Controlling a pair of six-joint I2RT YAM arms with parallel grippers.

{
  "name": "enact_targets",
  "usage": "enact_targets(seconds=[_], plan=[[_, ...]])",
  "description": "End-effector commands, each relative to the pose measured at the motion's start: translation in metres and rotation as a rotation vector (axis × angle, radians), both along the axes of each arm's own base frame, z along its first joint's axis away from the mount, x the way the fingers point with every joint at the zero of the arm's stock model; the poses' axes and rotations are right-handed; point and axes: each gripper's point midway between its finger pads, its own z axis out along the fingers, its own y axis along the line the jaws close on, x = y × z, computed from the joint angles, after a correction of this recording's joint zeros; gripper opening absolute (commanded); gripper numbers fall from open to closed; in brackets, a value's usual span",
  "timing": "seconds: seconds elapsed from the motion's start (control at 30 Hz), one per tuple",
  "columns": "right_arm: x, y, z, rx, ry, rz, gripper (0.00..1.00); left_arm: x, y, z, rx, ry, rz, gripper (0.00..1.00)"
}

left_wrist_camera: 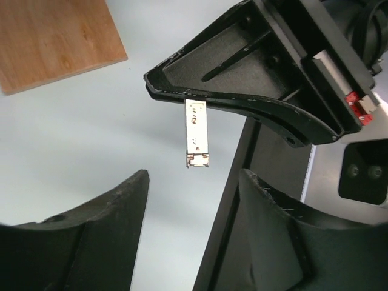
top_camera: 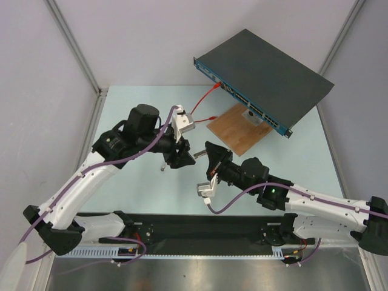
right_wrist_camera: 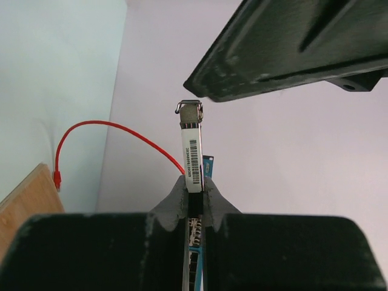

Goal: Insert the plug into the switch port

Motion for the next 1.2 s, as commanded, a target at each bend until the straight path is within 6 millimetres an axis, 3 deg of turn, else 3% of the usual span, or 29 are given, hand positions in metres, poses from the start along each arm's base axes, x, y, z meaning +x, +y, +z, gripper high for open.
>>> enact_targets(seconds=[0.0,0.13,0.37,0.9,1.1,1.17], plan=[[-0.001,0.0,0.026,0.093,-0.042,-0.009,0.0,0.01,0.0,0.008,-0.025,-0.107,0.034,0.61],[-0.005,0.003,0.027,0.098,-0.044,0.002,0.0,0.022,0.001,0.008,-0.026,-0.141,0.096,0.55],[-0.004,0.005,0.025,0.099,-0.023,0.002,0.0,0.017,-0.008,0.012,-0.05,-0.143,0.06,0.52],[-0.002,0.007,0.029,0.132,0.033,-0.011,0.0,0.017,-0.013,-0.014,0.023,-0.111,0.049,0.54],[-0.002,0.005,0.029,0.132,0.033,-0.013,0.0,0.017,-0.014,-0.017,0.025,-0.108,0.047,0.5],[-0.001,0.004,0.028,0.127,0.037,-0.018,0.0,0.017,-0.014,-0.015,0.021,-0.112,0.044,0.43]])
